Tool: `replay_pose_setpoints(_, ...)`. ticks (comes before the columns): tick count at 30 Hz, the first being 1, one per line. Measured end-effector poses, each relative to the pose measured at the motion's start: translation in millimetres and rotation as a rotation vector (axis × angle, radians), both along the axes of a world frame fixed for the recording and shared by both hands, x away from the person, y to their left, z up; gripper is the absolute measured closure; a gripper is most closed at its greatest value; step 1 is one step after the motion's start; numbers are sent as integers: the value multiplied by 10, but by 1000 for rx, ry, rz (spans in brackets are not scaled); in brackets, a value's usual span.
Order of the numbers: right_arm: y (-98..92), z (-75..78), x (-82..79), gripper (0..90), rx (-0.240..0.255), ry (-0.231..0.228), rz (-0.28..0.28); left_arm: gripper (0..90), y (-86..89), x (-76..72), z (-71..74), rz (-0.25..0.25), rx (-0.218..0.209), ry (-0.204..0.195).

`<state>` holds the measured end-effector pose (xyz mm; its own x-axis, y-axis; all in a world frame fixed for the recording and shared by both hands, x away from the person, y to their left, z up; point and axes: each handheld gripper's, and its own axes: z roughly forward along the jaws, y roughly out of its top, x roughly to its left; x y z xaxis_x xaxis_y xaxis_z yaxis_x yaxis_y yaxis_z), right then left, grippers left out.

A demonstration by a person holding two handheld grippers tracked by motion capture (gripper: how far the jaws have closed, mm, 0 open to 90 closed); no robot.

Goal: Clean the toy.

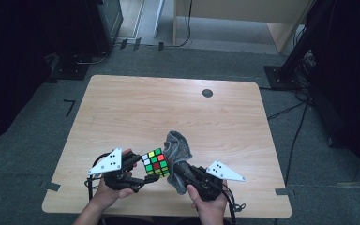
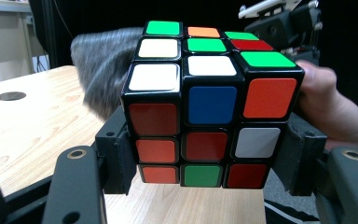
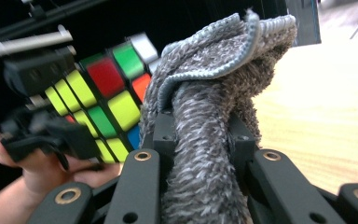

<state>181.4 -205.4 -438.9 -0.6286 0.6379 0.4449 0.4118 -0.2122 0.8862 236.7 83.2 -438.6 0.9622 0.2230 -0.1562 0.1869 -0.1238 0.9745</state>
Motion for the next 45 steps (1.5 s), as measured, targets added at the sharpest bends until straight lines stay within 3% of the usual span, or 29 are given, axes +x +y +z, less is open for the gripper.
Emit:
replay_pose_setpoints(4,-47,120,-48,722,49,-54,-4,341,-58,-10,-49,-1,44,-6)
replay_pose_setpoints(6,-6,106,-52,722,31,-44,6,341,-87,-29,-43,1,53,-16)
replay_pose_setpoints(8,23,48,-40,722,5,-23,-20,341,-78,-35,-22,4,47,-21)
replay_pose_setpoints(10,22,-12,3,722,-54,15,-17,341,-46,-25,-3,18,27,-20)
replay_pose_setpoints(12,-1,-74,44,720,-137,25,-64,341,-12,-7,8,30,11,-12)
replay_pose_setpoints(16,-163,-203,174,712,-227,80,-157,340,33,32,-20,77,10,1)
replay_pose_setpoints(19,-322,-323,280,710,-351,99,-237,340,55,69,-53,101,0,20)
replay_pose_setpoints(23,-477,-434,381,670,-439,120,-296,340,69,92,-69,131,0,34)
replay_pose_setpoints(28,-572,-516,449,534,-452,134,-314,340,71,110,-72,169,-1,45)
replay_pose_setpoints(30,-565,-507,450,477,-432,120,-306,340,64,113,-74,173,5,41)
replay_pose_setpoints(34,-469,-405,400,388,-394,35,-278,340,64,122,-68,190,2,53)
replay_pose_setpoints(37,-310,-321,326,356,-336,-28,-198,340,73,138,-55,216,-21,79)
replay_pose_setpoints(40,-94,-293,243,338,-308,-74,-115,340,73,161,-47,253,-50,127)
replay_pose_setpoints(42,63,-281,187,328,-313,-107,-68,340,62,170,-47,269,-68,160)
replay_pose_setpoints(45,265,-265,109,300,-344,-171,-64,339,17,161,-55,273,-78,192)
